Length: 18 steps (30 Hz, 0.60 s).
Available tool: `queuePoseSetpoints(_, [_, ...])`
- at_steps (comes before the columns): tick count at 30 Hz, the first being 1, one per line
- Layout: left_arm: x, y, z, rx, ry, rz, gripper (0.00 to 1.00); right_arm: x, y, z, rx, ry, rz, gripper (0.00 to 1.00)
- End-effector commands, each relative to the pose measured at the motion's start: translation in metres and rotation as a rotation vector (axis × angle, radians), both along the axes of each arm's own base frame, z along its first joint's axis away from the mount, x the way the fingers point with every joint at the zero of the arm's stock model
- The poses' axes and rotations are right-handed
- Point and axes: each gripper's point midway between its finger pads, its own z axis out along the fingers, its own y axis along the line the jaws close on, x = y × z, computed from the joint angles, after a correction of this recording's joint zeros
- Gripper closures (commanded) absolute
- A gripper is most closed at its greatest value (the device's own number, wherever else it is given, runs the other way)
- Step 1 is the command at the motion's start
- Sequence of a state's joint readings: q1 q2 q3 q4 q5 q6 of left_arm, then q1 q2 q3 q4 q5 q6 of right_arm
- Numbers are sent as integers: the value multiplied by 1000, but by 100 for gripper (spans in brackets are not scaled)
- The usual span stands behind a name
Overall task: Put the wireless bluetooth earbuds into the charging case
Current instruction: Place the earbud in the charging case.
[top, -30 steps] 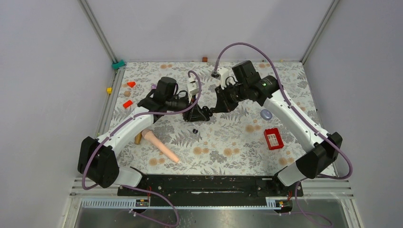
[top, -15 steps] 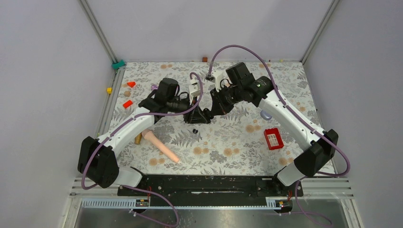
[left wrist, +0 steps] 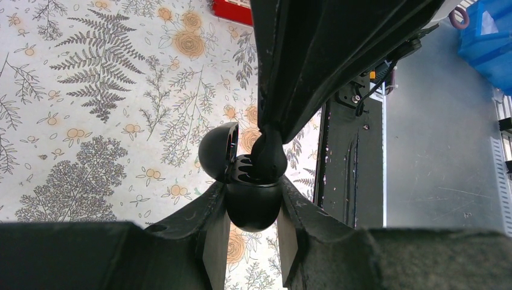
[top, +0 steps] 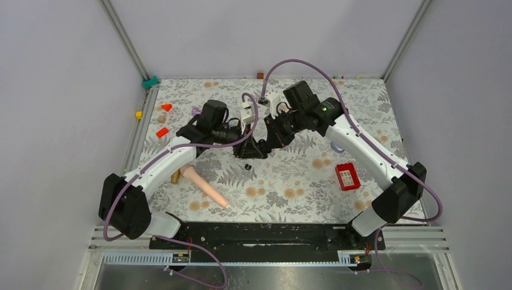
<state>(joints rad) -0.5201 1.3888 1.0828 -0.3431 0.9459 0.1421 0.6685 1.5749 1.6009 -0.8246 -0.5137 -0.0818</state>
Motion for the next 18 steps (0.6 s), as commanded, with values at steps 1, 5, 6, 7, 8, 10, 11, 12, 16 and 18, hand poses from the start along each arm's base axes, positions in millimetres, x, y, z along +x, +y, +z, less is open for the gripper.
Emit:
queuePoseSetpoints(1, [-2, -6, 33, -72, -92, -47, 99, 1, 7, 10, 22, -32, 15, 96])
queuePoseSetpoints(5, [-2, -6, 34, -73, -91, -48, 99, 1, 8, 8, 20, -29, 19, 96])
queuePoseSetpoints(6, [-2, -6, 34, -73, -91, -49, 99, 0, 9, 7, 17, -28, 21, 96])
queuePoseSetpoints(7, [-2, -6, 34, -72, -92, -49, 99, 1, 8, 7, 15, -30, 20, 96])
queuePoseSetpoints(8, [-2, -6, 35, -73, -92, -50, 99, 1, 7, 6, 10, -29, 18, 96])
queuePoseSetpoints(10, [-3, -6, 35, -73, -94, -53, 99, 1, 7, 6, 9, -31, 21, 96])
queuePoseSetpoints(11, [-3, -6, 36, -75, -93, -55, 99, 1, 7, 5, 7, -29, 23, 96])
queuePoseSetpoints(12, [-4, -7, 36, -75, -91, -59, 99, 0, 8, 5, 7, -26, 27, 96])
queuePoseSetpoints(16, [-5, -7, 37, -78, -89, -65, 99, -3, 11, 2, 9, -11, 40, 96])
queuePoseSetpoints(18, [-6, -7, 38, -78, -91, -67, 99, -4, 12, 3, 11, -10, 47, 96])
